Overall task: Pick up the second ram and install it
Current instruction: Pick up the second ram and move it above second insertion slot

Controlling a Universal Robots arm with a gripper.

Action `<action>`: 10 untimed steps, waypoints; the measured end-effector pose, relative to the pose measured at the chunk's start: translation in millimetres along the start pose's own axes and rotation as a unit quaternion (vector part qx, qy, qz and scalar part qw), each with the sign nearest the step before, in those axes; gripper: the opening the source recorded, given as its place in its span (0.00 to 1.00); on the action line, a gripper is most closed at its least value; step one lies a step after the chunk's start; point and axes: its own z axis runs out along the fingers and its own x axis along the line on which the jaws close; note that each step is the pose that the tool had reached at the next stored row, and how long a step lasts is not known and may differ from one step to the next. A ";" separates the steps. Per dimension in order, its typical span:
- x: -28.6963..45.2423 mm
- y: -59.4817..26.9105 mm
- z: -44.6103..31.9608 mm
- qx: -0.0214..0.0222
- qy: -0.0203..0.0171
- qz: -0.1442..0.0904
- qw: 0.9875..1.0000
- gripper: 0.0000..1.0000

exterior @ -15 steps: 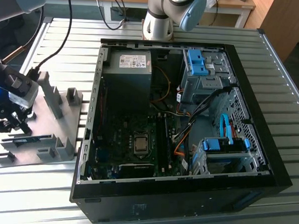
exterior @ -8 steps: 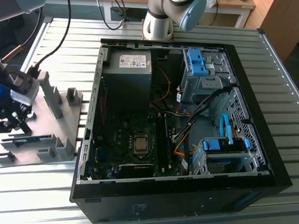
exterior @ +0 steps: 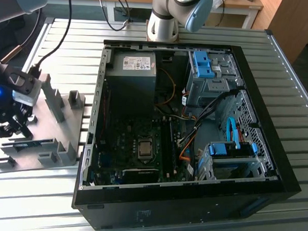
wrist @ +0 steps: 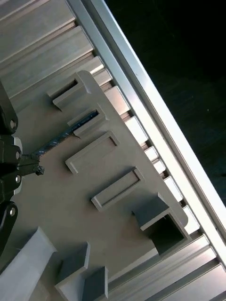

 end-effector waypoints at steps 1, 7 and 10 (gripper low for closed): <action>0.0 0.0 0.0 0.000 0.000 -0.004 1.000 0.10; 0.0 0.0 0.0 -0.001 0.000 -0.030 1.000 0.10; 0.0 0.0 0.0 -0.001 0.000 -0.043 0.999 0.10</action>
